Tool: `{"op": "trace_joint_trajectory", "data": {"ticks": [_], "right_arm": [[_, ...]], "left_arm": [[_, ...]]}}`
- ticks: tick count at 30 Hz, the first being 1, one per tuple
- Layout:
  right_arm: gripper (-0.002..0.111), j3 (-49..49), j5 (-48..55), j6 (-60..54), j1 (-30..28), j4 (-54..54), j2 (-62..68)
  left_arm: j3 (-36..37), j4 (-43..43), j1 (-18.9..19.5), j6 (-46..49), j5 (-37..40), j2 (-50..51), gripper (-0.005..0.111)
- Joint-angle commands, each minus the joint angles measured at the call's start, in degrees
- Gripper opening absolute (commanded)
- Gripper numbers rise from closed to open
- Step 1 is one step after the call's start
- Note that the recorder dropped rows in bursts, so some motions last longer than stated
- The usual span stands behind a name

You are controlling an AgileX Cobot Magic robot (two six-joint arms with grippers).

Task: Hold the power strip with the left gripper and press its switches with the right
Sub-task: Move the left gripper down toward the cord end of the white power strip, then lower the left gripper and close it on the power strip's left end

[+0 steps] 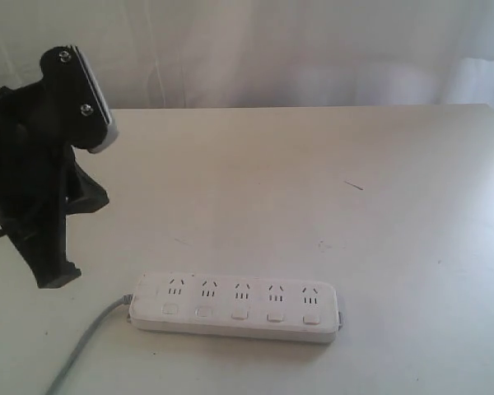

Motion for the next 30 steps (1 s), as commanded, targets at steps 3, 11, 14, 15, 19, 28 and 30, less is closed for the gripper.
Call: {"op": "trace_joint_trajectory", "data": {"ticks": [3,11,14,15,19,28,30], "right_arm": [[0.000,0.25,-0.56,0.00,-0.27,-0.20,-0.29],[0.000,0.25,-0.56,0.00,-0.27,-0.20,-0.29],[0.000,0.25,-0.56,0.00,-0.27,-0.20,-0.29],[0.000,0.25,-0.56,0.00,-0.27,-0.20,-0.29],[0.000,0.25,-0.56,0.00,-0.27,-0.20,-0.29],[0.000,0.25,-0.56,0.00,-0.27,-0.20,-0.29],[0.000,0.25,-0.56,0.00,-0.27,-0.20,-0.29]], "left_arm": [[-9.36,0.00,-0.17,1.90,7.49,3.86,0.000],[-15.33,-4.53,-0.17,13.15,18.73,15.18,0.004],[-17.23,-6.11,-0.17,13.15,23.14,19.11,0.022],[-17.67,-6.36,-0.17,13.15,24.40,20.23,0.031],[-18.06,-6.36,-0.17,13.42,25.05,23.55,0.076],[-18.06,-5.72,-0.84,19.94,24.51,30.25,0.104],[-17.94,-5.88,-1.81,23.92,23.66,30.72,0.104]]}}
